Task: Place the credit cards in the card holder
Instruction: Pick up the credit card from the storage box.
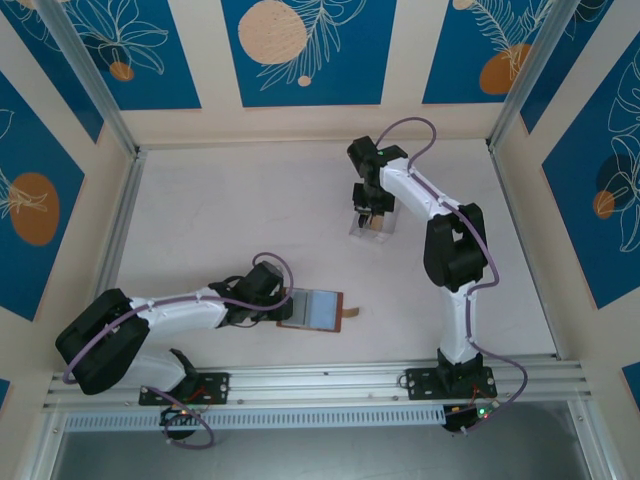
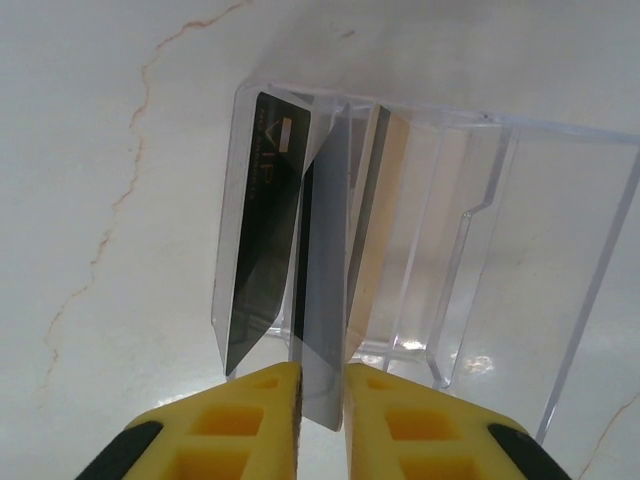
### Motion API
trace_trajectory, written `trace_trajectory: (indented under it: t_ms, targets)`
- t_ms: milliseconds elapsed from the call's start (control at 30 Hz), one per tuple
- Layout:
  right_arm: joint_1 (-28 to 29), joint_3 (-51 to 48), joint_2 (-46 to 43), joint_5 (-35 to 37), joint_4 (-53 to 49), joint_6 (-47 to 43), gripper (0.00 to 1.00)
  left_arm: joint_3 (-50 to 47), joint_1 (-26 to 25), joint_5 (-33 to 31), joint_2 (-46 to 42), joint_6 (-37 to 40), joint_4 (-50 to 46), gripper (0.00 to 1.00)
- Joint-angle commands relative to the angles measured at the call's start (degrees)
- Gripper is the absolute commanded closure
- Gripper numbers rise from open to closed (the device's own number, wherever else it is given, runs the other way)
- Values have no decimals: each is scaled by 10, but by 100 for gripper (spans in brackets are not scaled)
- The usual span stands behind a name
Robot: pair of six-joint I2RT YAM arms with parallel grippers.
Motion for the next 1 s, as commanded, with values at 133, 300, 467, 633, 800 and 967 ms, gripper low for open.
trace_trajectory:
  t_ms: [133,300,467,633,800,967]
  targets:
    - [1,26,20,1,-22,-4,84,-36,-9,28,80,-4,73,62]
    - [2,30,30,0,-26,-4,83,-39,-8,25,72,-4,69,62]
    - [17,31,22,24,-28,-9,82,-40,-8,26,74,-5,71,62]
    - [22,32,25,62,-43,-5,73,-41,-8,27,74,-5,74,62]
    - [21,64,55,80,-62,-10,69,-41,-7,27,74,-6,73,62]
    - [19,85,79,89,-73,-11,72,-42,-8,26,70,-6,71,62]
